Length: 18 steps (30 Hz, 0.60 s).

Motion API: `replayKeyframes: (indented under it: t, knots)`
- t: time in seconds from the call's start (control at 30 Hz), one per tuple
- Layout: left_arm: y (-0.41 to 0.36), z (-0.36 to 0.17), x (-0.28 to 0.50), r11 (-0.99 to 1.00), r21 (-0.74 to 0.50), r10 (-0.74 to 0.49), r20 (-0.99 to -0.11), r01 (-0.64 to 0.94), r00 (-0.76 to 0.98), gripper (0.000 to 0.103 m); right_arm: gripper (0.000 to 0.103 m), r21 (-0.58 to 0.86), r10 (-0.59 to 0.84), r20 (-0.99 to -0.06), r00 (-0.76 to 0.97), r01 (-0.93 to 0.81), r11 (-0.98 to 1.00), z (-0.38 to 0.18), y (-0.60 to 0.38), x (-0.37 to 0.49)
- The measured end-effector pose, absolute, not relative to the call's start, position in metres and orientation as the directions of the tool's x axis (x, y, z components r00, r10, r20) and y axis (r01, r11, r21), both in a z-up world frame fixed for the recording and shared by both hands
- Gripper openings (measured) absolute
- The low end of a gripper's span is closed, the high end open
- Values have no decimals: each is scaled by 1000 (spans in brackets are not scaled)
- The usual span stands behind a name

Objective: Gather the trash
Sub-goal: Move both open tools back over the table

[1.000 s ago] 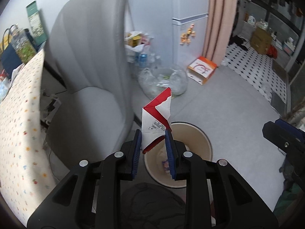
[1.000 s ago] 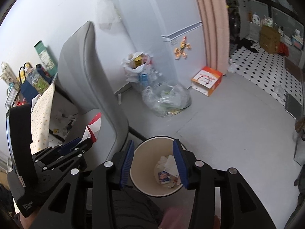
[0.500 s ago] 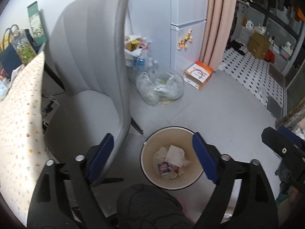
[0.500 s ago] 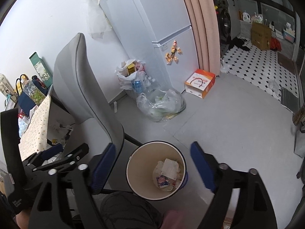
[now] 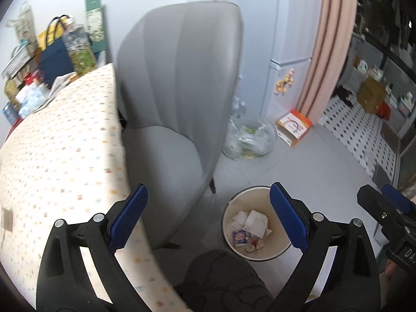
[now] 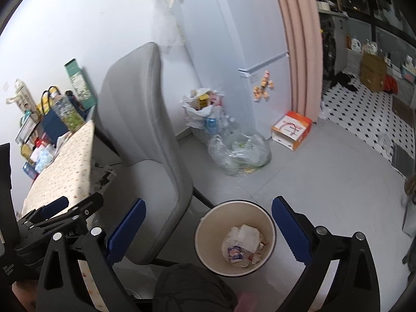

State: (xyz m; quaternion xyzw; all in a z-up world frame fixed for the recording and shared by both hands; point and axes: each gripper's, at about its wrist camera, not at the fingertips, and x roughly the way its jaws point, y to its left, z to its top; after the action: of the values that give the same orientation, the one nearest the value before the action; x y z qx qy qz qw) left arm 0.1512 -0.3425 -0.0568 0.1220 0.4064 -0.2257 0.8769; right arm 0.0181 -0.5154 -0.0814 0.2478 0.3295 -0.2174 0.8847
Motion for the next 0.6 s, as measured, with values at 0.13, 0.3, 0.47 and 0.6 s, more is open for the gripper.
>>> replayKeyframes:
  t: [0.13, 0.3, 0.47, 0.6]
  knots:
    - [-308, -39, 155, 896, 10, -294, -738, 445, 607, 95, 95, 276, -213, -666, 715, 501, 820, -59, -486, 29]
    - [-265, -24, 156, 926, -13, -275, -708, 377, 650, 96, 95, 257, -187, -647, 740, 442, 859, -41, -454, 42]
    - [-219, -15, 157, 949, -44, -254, -690, 311, 677, 96, 95, 233, -149, -635, 758, 371, 899, -26, -415, 56]
    - [-188, -9, 157, 961, -64, -239, -676, 268, 697, 96, 95, 221, -120, -617, 778, 318, 922, -12, -382, 63]
